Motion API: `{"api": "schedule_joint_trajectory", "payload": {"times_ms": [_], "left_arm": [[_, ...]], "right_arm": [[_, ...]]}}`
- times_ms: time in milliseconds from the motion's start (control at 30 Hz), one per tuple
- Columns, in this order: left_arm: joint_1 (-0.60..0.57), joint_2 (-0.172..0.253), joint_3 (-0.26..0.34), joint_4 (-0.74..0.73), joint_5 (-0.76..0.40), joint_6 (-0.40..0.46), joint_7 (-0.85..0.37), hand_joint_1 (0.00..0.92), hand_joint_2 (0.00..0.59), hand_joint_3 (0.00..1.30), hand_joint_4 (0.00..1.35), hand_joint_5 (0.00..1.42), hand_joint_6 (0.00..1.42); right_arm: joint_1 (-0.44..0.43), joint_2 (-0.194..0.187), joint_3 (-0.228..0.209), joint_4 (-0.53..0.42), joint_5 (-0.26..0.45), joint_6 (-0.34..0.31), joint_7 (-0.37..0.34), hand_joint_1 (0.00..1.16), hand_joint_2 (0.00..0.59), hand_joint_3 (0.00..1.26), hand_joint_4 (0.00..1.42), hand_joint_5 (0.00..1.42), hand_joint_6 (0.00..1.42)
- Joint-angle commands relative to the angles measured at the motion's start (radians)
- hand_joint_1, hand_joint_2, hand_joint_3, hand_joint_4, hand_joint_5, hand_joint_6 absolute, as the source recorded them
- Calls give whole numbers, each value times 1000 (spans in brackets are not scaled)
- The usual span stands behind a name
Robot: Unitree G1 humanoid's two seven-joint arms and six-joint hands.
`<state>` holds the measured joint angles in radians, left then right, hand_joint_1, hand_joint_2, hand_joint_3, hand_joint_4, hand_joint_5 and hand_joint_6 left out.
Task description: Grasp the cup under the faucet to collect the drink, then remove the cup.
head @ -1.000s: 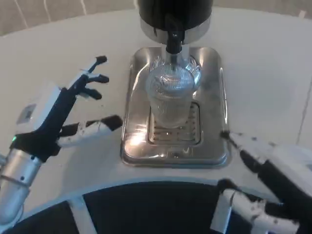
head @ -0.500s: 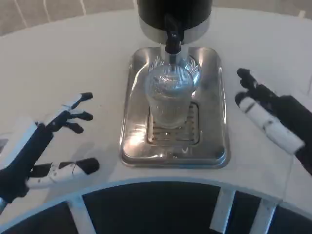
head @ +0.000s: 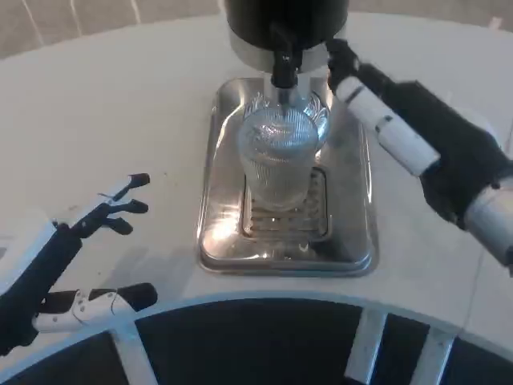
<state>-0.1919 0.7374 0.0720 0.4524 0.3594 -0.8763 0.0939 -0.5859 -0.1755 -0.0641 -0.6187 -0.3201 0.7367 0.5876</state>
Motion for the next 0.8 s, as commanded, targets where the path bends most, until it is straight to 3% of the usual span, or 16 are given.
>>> {"api": "schedule_joint_trajectory", "payload": {"times_ms": [33, 300, 600, 800], "left_arm": [[21, 13, 22, -6, -10, 6, -19, 52, 74, 137, 270, 415, 339], [22, 6, 37, -2, -19, 7, -40, 51, 74, 146, 270, 410, 335], [12, -3, 34, 3, -20, 16, -51, 50, 74, 149, 270, 405, 334], [5, -10, 28, 2, -18, 24, -58, 50, 75, 156, 270, 400, 333]], "right_arm": [[-64, -34, 19, 24, 58, 28, -37, 0, 490, 0, 0, 0, 0], [-137, -67, 51, 49, 143, 47, -95, 0, 490, 0, 0, 0, 0], [-126, -79, 104, -11, 200, 104, -144, 0, 499, 0, 0, 0, 0], [-118, -93, 117, -25, 226, 124, -160, 0, 501, 0, 0, 0, 0]]}}
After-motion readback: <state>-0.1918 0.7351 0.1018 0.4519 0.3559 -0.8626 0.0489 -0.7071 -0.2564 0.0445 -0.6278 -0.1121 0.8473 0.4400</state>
